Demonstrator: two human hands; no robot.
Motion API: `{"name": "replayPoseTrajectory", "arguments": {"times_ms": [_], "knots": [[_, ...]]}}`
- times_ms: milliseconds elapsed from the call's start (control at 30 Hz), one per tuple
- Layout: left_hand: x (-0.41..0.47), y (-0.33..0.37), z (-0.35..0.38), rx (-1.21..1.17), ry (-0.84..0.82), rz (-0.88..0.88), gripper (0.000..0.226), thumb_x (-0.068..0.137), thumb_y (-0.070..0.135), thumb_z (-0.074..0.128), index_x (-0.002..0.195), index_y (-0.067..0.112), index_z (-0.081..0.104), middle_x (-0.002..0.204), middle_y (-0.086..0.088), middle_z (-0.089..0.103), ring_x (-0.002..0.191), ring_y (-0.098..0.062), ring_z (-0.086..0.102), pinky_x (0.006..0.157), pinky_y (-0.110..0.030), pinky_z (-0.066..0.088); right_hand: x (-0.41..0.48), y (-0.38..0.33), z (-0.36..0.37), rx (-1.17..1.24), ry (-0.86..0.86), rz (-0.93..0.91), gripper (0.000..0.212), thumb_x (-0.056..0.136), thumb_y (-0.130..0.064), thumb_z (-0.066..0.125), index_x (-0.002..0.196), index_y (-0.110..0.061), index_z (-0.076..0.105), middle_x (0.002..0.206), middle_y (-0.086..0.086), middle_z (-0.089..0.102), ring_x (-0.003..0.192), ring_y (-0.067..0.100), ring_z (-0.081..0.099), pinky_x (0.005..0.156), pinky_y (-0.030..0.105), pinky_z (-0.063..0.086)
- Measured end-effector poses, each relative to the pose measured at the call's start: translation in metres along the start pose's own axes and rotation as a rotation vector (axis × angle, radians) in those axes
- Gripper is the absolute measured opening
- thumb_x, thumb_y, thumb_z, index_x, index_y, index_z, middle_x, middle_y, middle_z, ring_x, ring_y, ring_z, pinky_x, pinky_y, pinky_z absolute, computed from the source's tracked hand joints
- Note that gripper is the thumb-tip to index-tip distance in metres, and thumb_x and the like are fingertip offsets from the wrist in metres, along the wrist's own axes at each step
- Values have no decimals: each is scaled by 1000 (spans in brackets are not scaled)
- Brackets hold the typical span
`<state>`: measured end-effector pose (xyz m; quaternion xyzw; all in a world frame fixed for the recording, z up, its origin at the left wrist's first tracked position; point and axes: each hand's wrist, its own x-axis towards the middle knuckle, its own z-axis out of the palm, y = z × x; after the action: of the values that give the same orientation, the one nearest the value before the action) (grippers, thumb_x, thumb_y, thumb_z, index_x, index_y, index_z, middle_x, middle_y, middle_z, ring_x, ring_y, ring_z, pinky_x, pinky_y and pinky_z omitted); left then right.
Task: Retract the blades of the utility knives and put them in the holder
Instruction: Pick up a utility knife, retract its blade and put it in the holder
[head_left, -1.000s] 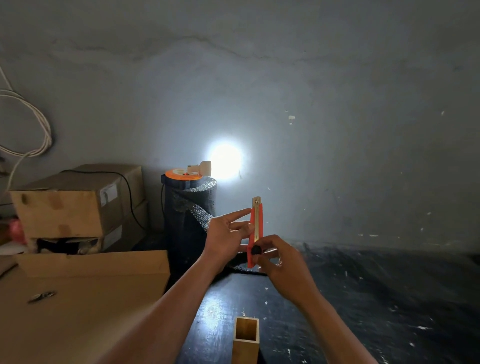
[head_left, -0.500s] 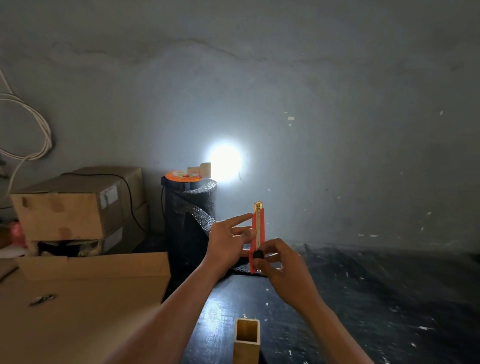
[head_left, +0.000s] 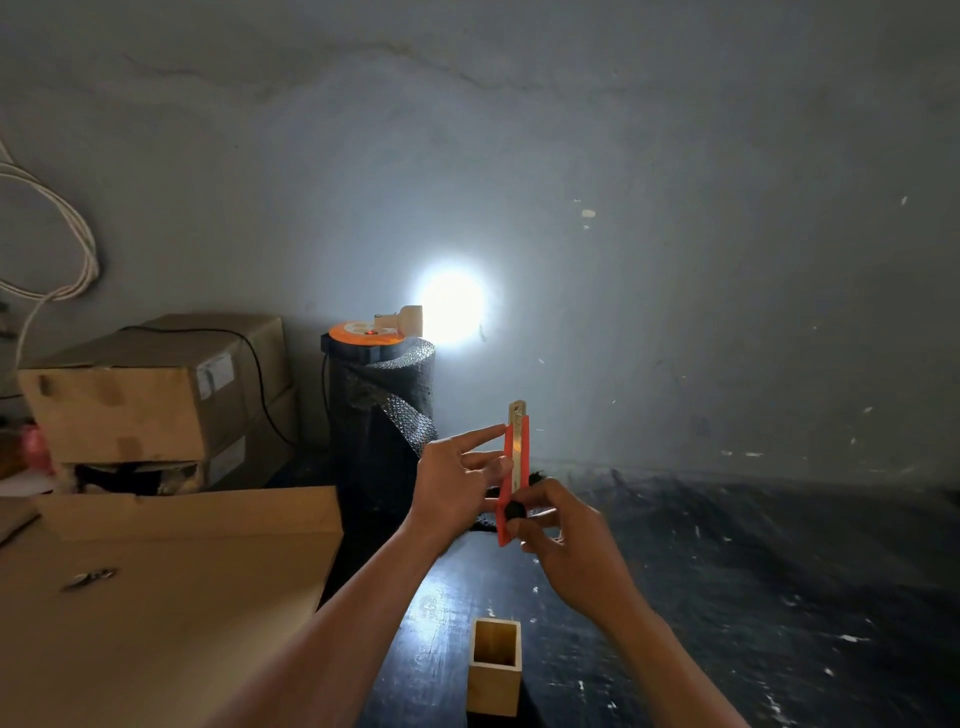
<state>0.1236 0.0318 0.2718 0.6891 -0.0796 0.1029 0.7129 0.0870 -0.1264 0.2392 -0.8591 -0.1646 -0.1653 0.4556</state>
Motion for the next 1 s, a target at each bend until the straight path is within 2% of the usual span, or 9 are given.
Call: {"name": "replayPoseTrajectory", "arguments": {"times_ms": [67, 200, 300, 433, 533, 633, 767, 867, 1000], "knots": [[1, -7, -2, -3, -1, -18, 42, 90, -2, 73, 129, 14, 72, 102, -17, 81, 85, -34, 81, 74, -60, 64, 0, 4, 3, -1, -7, 6, 25, 92, -31, 69, 88, -50, 54, 90, -39, 58, 79, -7, 66, 74, 12, 53], [1, -24, -8, 0, -8, -37, 41, 93, 0, 71, 132, 12, 69, 106, -17, 81, 90, -36, 80, 78, -64, 62, 3, 8, 3, 76, 13, 23, 10, 87, -45, 65, 92, -51, 57, 89, -47, 56, 83, -23, 61, 62, 1, 46], [0, -37, -11, 12, -28, -36, 40, 93, 1, 69, 133, 10, 68, 109, -17, 80, 91, -33, 81, 76, -54, 66, 13, 14, 3, 107, 50, 41, 23, 83, -54, 56, 104, -45, 59, 99, -40, 59, 82, -13, 64, 63, 5, 46], [-3, -53, -10, -1, -62, -44, 35, 93, -4, 66, 124, 11, 68, 93, 1, 83, 81, -18, 82, 62, -27, 63, 31, 38, 12, 147, 71, 104, 29, 95, -37, 64, 122, -34, 57, 113, -19, 64, 93, 2, 66, 75, 10, 52], [-3, -70, -8, -29, -77, -110, 38, 91, -8, 67, 125, 9, 69, 90, 1, 83, 81, -19, 82, 62, -29, 63, 40, 52, 19, 234, 55, 146, 36, 91, -36, 70, 124, -27, 60, 111, -13, 69, 97, 12, 72, 75, 21, 62], [-5, -87, -5, -19, -81, -154, 36, 91, -5, 70, 124, 10, 71, 92, -1, 84, 84, -21, 82, 62, -30, 64, 45, 67, 28, 290, 29, 180, 28, 89, -34, 72, 114, -20, 69, 102, -6, 76, 92, 18, 76, 72, 33, 65], [-2, -116, -8, -34, -45, -272, 32, 90, 0, 73, 121, 9, 72, 103, -11, 82, 93, -25, 81, 74, -38, 66, 45, 92, 42, 374, -22, 243, 14, 90, -19, 74, 103, -14, 71, 93, 6, 77, 86, 20, 77, 74, 42, 65], [0, -153, -19, 164, 20, -325, 32, 91, 7, 74, 123, 12, 73, 116, -11, 79, 100, -19, 78, 84, -36, 64, 42, 114, 56, 353, -39, 294, 10, 92, -14, 72, 101, -14, 67, 92, 8, 74, 87, 22, 75, 76, 42, 65], [-14, -191, -29, 438, -39, -385, 49, 86, 14, 79, 134, 15, 67, 135, -6, 69, 122, -21, 67, 102, -43, 57, 39, 145, 81, 299, -41, 361, 12, 92, -7, 70, 97, -18, 66, 91, 8, 71, 86, 24, 74, 75, 47, 65]]}}
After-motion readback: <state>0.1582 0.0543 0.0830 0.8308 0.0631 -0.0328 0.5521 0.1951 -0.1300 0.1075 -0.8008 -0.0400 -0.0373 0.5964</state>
